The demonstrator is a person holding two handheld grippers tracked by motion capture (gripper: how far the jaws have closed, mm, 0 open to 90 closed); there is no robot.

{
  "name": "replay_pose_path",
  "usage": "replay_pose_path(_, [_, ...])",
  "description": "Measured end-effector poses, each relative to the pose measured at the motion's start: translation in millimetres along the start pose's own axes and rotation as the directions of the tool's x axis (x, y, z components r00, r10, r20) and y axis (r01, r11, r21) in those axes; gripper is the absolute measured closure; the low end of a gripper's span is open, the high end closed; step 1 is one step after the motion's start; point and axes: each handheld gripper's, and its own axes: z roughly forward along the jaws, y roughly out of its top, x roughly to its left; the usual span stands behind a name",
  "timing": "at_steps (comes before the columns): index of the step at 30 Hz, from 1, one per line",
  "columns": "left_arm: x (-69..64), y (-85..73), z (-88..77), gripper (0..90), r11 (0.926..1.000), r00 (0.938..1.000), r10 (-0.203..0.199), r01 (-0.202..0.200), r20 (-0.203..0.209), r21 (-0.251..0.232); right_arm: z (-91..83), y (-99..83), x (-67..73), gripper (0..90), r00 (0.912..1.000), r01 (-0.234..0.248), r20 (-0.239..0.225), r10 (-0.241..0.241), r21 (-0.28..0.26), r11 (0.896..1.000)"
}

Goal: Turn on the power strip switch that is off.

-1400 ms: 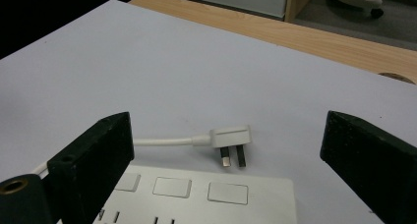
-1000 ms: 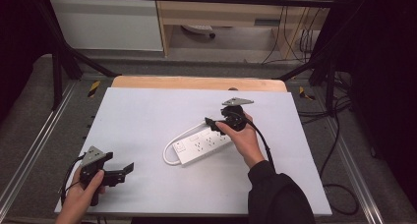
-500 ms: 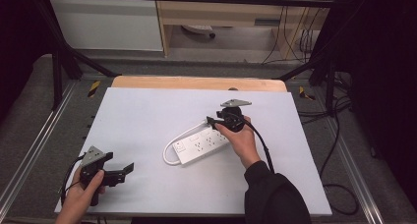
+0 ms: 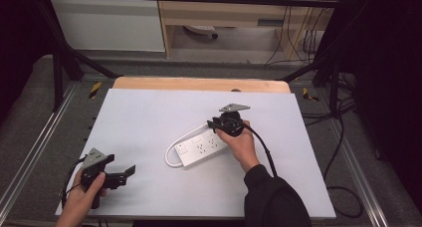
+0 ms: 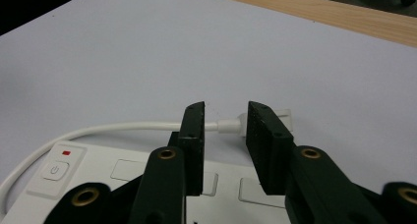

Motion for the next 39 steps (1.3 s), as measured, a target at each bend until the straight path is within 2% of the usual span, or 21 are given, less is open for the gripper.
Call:
replay_pose_path(4, [-0.1,0.0,0.0,6.3,1.0000,1.0000,0.000,0.000,0.001,0.000,-2.3,-0.8,-1.7,76.7,1.0000,-0.005,0.004,0.005,-0.014,1.000])
replay_pose_path(13, [0.0,-0.1,0.1,6.3,1.0000,1.0000,0.001,-0.001,0.000,0.001,-3.9,-9.7,-7.6,82.0,0.9996,-0.019,0.021,0.019,-0.012,1.000])
replay_pose_path(28, [1.8,-0.1,-0.6,6.3,1.0000,1.0000,-0.003,0.003,-0.002,-0.003,-0.5,-15.6,-7.7,87.3,0.9997,-0.002,0.026,0.002,-0.004,1.000])
replay_pose_path(39, [1.3,0.0,-0.4,6.3,1.0000,1.0000,0.000,0.000,0.000,-0.003,0.6,-21.8,-8.4,90.0,0.9994,-0.006,0.033,0.006,0.003,1.000])
